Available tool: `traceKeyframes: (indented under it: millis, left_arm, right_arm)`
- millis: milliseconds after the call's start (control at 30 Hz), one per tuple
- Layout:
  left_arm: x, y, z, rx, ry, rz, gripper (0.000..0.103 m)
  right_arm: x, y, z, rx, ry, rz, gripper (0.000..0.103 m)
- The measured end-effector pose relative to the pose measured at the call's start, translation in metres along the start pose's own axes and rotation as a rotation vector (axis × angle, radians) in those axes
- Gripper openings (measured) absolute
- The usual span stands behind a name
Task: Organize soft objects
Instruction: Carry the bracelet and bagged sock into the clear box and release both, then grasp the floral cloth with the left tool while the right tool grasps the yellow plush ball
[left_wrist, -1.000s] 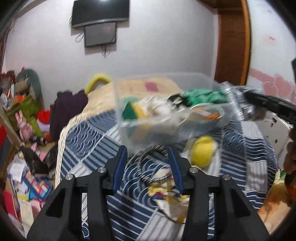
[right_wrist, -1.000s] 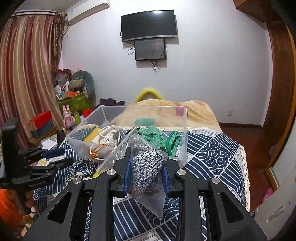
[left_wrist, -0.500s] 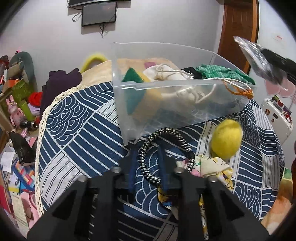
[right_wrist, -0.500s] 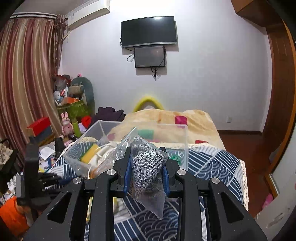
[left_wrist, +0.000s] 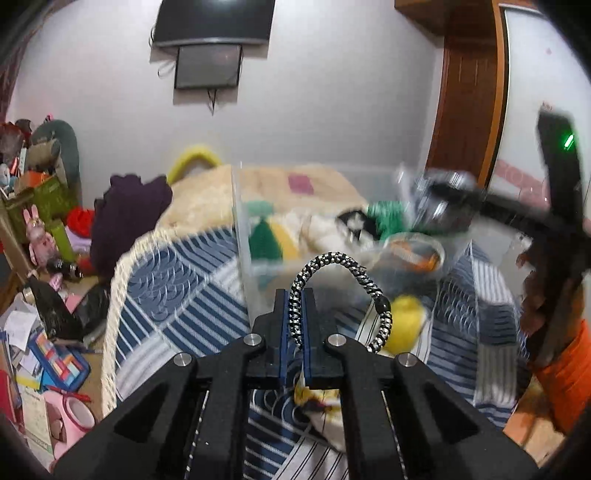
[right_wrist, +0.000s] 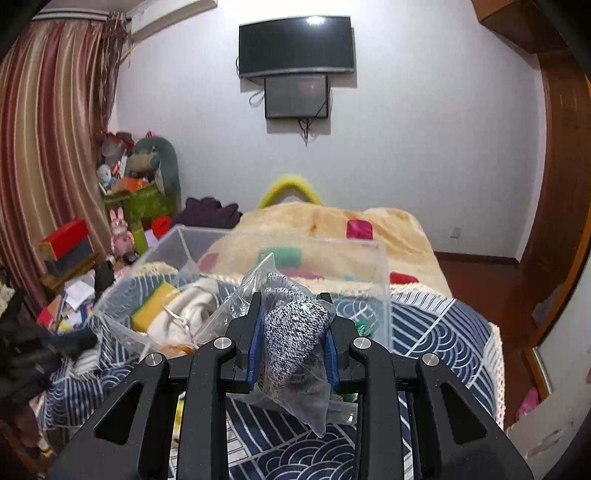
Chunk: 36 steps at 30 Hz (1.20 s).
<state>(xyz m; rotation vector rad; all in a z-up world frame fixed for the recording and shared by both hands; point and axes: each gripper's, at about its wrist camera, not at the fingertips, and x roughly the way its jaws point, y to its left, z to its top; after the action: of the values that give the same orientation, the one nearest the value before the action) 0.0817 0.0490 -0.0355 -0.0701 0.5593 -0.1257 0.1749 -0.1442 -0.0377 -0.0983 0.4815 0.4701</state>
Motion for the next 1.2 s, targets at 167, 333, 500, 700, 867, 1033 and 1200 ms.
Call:
traceKeyframes:
  millis: [167, 333, 500, 700, 867, 1033, 1200]
  left_arm:
    - [0.003, -0.003, 0.022, 0.004, -0.053, 0.033, 0.005]
    - [0.026, -0.004, 0.03, -0.012, -0.053, 0.054, 0.005]
    - [0.046, -0.009, 0.033, 0.0, -0.035, 0.09, 0.005]
    - [0.042, -0.015, 0.034, 0.023, -0.051, 0.092, 0.008]
    - [0.022, -0.019, 0.029, 0.032, -0.065, 0.059, 0.015]
    - [0.0, -0.025, 0.022, 0.048, -0.113, 0.07, 0.047]
    - [-0.013, -0.022, 0.007, 0.035, -0.108, 0.042, 0.062]
  right_arm:
    - [0.01, 0.003, -0.008, -0.013, 0.039, 0.002, 0.025]
    - [0.009, -0.001, -0.01, -0.014, 0.053, 0.013, 0.029]
    - [0.001, -0.001, -0.014, -0.044, 0.065, 0.021, 0.033]
    - [-0.017, -0.003, -0.015, -0.039, 0.051, 0.025, 0.036]
    - [-0.039, 0.003, -0.013, -0.025, 0.013, 0.042, 0.04]
    - [-0.053, 0.012, -0.015, -0.001, -0.012, 0.1, 0.053]
    - [-0.047, 0.027, -0.031, -0.011, 0.032, 0.139, 0.053]
